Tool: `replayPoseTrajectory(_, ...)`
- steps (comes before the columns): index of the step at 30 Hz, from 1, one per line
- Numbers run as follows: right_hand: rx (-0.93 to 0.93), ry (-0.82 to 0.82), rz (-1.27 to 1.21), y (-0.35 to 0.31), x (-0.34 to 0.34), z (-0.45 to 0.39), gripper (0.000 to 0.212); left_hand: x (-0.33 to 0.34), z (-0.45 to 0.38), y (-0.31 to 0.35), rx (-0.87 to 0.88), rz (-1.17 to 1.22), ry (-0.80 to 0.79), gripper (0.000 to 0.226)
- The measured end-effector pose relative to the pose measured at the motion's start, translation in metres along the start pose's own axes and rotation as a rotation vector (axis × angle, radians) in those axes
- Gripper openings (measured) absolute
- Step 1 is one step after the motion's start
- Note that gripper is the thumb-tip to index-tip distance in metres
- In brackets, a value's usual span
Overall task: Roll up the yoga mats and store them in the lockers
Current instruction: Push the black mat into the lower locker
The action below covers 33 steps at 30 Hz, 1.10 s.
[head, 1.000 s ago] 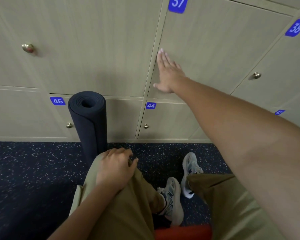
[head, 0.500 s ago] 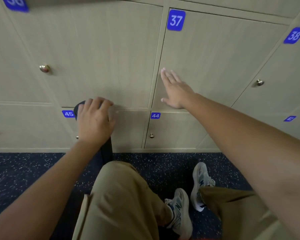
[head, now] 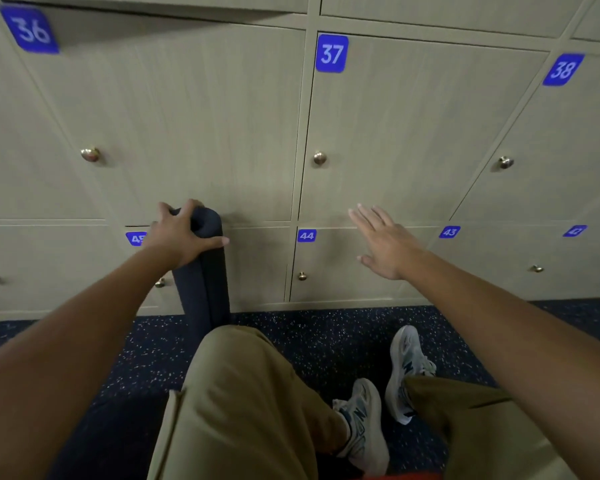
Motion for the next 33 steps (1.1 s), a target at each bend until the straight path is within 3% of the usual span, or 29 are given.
replayPoseTrajectory(4, 0.064, -0.017, -0.029, 0.02, 0.011, 0.016, 0.099, 0.015, 0.009, 0.039, 0.128, 0.01, 0.06, 0.076)
replayPoseTrajectory(10, 0.231, -0.099, -0.061, 0.081, 0.035, 0.057, 0.095, 0.029, 0.021, 0.121, 0.348, 0.032, -0.034, 0.092)
replayPoseTrajectory(18, 0.42, -0.173, -0.148, 0.154, 0.075, 0.124, 0.087, 0.062, 0.037, 0.259, 0.555, 0.124, -0.156, 0.09)
replayPoseTrajectory(26, 0.501, -0.24, -0.185, 0.206, 0.12, 0.148, 0.089, 0.137, 0.046, 0.369, 0.646, 0.184, -0.287, 0.085)
replayPoseTrajectory(33, 0.511, -0.197, -0.198, 0.265, 0.135, 0.111, 0.085, 0.179, 0.046, 0.425, 0.713, 0.049, -0.237, 0.078)
Point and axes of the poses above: each hand's wrist, its own z-axis away from the middle knuckle, its own x-axis out of the palm, y = z × x, the point moved 6 cm from there along -z, towards the middle knuckle, and after that the axes turned 12 degrees about y, right-handed, at the moved point
